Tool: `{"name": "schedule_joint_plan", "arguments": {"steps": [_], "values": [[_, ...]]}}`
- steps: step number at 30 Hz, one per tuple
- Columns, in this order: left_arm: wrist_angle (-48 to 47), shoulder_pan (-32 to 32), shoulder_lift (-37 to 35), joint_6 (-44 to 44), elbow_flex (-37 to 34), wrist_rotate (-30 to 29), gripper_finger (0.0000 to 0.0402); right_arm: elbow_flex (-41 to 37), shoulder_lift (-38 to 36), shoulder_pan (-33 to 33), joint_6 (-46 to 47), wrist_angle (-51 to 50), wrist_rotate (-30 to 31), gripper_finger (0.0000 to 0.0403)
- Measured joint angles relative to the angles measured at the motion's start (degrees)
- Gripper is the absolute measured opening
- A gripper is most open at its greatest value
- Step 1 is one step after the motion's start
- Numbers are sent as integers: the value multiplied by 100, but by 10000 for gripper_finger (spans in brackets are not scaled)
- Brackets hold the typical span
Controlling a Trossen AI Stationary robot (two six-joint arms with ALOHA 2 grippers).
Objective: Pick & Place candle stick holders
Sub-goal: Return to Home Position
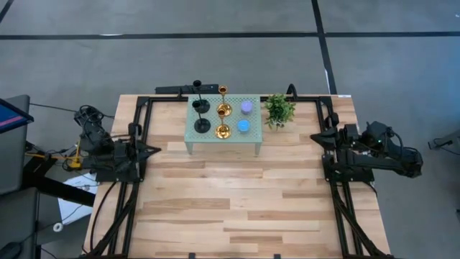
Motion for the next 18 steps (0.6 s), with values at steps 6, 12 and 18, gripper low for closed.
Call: {"name": "schedule_joint_plan", "arguments": {"steps": [6, 12, 18], "values": [[-266, -2, 150, -704, -9, 664, 8, -32, 0, 2, 48, -45, -4, 0], [-228, 0, 554, -1015, -9, 634, 8, -32, 0, 2, 49, -82, -17, 0], [-215, 0, 1129, -945, -9, 633, 8, -32, 0, 0, 55, -92, -20, 0]]}}
